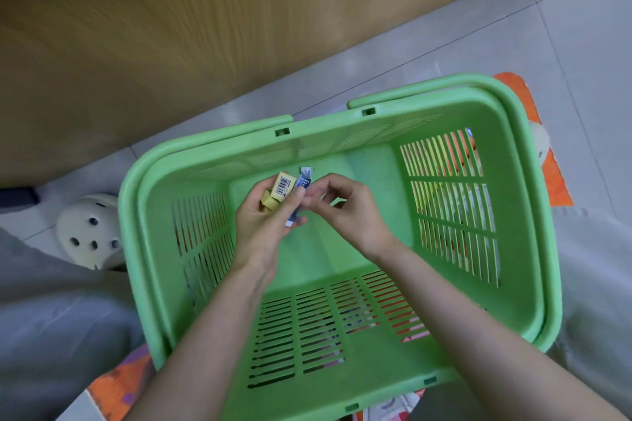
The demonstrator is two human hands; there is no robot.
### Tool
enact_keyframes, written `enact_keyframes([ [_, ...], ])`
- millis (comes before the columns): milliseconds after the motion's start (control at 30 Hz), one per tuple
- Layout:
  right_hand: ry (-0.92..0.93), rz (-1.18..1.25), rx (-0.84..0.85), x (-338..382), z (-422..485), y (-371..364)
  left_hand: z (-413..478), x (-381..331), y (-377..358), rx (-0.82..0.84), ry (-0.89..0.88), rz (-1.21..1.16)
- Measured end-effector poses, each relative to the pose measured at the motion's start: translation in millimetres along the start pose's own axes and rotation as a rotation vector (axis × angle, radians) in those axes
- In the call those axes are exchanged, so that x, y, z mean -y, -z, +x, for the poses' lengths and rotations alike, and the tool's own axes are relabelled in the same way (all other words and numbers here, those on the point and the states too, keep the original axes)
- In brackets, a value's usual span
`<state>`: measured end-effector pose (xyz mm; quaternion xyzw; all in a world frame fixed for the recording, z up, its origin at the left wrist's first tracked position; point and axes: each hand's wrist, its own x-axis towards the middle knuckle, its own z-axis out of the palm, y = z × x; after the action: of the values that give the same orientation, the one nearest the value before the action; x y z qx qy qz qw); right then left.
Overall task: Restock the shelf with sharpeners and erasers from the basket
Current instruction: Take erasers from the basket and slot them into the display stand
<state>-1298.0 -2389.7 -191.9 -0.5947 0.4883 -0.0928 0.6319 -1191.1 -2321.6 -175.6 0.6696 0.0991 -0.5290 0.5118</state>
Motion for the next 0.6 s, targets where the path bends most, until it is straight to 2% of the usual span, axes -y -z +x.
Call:
enact_keyframes([
  [67, -0.017, 0.023, -0.101, -13.0, 7.8, 3.2, -0.1, -1.8, 2.7, -0.038, -0.007, 0.0],
  [133, -0.08, -0.093, -0.187, -35.6, 21.1, 2.0, -0.5, -4.5, 6.3, -0.058, -0.006, 0.002],
  [267, -0.304, -0.452, -0.098, -66.3, 45.3, -17.7, -1.3, -8.7, 12.3, -0.072, -0.007, -0.015],
  [400, -0.276, -0.72, -0.131, -69.6, 53.6, -39.7, -1.3, -12.2, 18.6, -0.084, -0.001, -0.025],
  [500, -0.308, -0.728, -0.147, -69.1, 55.8, -44.3, -0.1, -14.7, 20.2, -0.086, 0.012, -0.022],
  [600, -0.346, -0.648, -0.093, -65.0, 51.3, -38.1, -1.4, -16.1, 18.3, -0.085, 0.017, -0.034],
])
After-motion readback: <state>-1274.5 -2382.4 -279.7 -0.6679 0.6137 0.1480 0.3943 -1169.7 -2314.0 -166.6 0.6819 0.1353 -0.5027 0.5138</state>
